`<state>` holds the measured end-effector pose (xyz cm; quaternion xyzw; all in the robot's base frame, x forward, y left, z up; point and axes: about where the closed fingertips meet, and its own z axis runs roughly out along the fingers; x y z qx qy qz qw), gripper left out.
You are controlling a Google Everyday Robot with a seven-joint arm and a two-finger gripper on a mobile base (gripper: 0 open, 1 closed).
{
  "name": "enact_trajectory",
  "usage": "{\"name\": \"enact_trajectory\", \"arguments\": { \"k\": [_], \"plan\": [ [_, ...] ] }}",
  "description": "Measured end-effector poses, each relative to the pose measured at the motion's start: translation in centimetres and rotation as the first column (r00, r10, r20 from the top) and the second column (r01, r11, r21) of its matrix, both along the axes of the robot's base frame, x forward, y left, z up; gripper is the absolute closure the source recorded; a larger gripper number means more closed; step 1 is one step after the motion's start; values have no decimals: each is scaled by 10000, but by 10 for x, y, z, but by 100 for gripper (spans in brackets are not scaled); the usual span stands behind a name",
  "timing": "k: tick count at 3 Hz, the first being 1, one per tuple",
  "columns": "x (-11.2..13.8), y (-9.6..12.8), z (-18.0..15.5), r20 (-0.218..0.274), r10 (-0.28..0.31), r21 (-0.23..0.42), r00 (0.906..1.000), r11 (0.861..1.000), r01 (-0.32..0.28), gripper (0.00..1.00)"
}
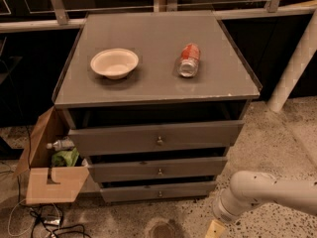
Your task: Open bottom drawer
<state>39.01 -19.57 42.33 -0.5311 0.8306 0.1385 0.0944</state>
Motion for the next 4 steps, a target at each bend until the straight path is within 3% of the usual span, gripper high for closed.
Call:
{"name": "enact_trajectory", "arguments": {
  "k": [1, 2, 3, 4],
  "plan": [
    [0, 0, 0, -4, 1, 0, 10000, 10000, -1, 0],
    [8, 13, -19, 1, -53, 423, 10000, 9991, 53, 0],
    [47, 53, -76, 91, 29, 1283, 10000, 9917, -40, 0],
    [47, 53, -77, 66, 15, 1292, 10000, 9916, -24, 0]
  ]
}}
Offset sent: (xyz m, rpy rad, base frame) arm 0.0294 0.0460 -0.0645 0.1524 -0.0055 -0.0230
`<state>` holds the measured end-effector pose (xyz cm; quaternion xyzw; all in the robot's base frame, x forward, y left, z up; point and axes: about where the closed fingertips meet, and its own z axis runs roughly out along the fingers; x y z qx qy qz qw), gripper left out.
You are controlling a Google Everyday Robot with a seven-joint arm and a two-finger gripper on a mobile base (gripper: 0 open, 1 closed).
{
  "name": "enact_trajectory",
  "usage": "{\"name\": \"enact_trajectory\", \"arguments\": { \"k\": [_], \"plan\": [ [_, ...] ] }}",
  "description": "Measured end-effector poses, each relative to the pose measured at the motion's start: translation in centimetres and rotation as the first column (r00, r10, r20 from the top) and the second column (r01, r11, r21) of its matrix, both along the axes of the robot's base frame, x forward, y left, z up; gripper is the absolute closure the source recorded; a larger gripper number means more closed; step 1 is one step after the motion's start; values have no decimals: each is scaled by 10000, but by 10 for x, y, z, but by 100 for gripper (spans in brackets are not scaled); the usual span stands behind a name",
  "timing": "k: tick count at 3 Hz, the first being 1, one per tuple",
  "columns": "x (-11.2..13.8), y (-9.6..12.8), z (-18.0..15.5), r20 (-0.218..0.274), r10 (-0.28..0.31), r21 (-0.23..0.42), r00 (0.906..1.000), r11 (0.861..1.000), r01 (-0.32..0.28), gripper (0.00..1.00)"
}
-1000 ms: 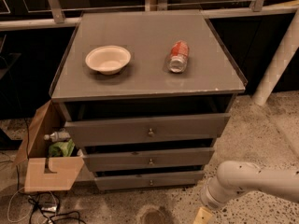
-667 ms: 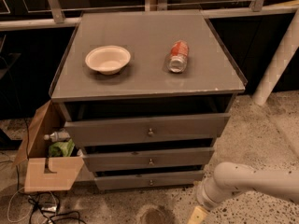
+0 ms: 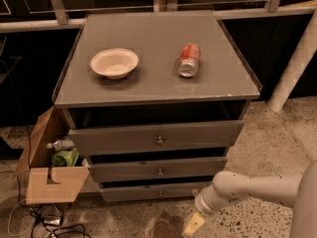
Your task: Open bottom drawer
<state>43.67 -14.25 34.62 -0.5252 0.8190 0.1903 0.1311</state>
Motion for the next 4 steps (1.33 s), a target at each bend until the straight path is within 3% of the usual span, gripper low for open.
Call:
{"name": "enact_trajectory", "arguments": {
  "k": [1, 2, 3, 4],
  "plan": [
    [0, -6, -37, -259, -373, -495, 9990, 9981, 359, 0],
    [28, -20, -93, -154, -795, -1346, 9967, 9879, 767, 0],
    [28, -20, -94, -157, -795, -1357, 9967, 9878, 766, 0],
    [35, -17, -102, -48, -1155, -990, 9933, 9885, 1144, 0]
  ]
}}
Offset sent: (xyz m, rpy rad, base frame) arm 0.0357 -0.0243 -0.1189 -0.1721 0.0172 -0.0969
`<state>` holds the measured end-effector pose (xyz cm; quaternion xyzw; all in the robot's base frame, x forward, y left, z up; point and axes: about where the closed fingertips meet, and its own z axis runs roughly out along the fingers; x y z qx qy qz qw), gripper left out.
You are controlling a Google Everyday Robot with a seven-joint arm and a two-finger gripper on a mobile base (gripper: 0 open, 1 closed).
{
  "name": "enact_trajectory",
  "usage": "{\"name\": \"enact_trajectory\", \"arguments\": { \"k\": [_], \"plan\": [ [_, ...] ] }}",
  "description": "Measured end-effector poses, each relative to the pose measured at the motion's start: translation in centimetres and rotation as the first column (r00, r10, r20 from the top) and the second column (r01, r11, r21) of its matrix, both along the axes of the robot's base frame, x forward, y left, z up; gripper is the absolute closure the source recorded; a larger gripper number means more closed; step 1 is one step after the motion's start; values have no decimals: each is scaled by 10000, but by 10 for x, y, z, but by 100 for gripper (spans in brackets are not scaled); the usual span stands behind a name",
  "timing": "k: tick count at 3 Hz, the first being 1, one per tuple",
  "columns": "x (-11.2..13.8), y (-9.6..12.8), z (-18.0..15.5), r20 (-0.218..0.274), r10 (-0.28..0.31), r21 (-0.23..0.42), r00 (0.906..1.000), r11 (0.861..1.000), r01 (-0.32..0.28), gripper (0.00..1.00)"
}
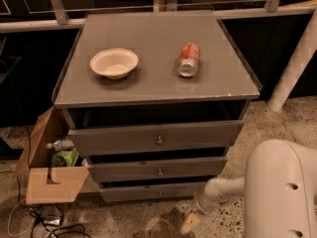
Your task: Open bottom drawer
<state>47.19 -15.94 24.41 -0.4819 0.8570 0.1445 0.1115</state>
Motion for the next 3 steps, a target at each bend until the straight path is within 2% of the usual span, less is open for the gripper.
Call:
{"name": "enact_trajectory", "arguments": {
  "k": [2, 3],
  "plan": [
    [62, 18, -7, 1159, -105, 364, 9932, 9993, 63, 0],
    [63, 18, -7, 1166, -109, 365, 9931, 9993, 67, 0]
  ]
}}
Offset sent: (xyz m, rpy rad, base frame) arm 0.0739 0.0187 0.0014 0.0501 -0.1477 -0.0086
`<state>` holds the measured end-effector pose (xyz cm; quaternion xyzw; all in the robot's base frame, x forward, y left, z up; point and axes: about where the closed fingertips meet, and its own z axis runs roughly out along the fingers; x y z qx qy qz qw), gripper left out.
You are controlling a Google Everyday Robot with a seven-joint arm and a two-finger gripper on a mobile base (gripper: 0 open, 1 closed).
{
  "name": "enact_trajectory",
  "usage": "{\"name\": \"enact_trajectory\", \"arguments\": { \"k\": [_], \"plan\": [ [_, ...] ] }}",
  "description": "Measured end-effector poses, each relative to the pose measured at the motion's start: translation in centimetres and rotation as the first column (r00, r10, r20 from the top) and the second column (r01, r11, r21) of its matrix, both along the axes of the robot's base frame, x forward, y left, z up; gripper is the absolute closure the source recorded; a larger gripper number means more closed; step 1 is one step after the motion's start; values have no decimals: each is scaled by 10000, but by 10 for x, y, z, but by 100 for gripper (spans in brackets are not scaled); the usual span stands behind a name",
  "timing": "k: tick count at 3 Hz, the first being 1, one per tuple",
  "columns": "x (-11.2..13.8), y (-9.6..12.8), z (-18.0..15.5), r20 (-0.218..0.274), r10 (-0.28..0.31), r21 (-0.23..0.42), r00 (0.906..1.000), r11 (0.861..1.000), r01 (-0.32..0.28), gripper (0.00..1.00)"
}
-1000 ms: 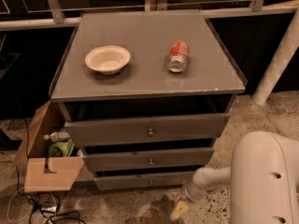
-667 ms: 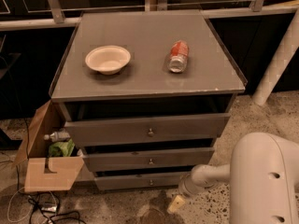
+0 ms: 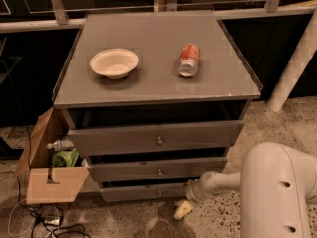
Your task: Open bottom drawer
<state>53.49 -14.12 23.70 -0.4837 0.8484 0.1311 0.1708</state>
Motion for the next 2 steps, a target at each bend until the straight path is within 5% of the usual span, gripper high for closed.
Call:
{"name": "enact_trajectory", "arguments": {
  "k": [2],
  "plan": [
    [24, 3, -14, 243, -150, 91, 9996, 9998, 148, 0]
  ]
}}
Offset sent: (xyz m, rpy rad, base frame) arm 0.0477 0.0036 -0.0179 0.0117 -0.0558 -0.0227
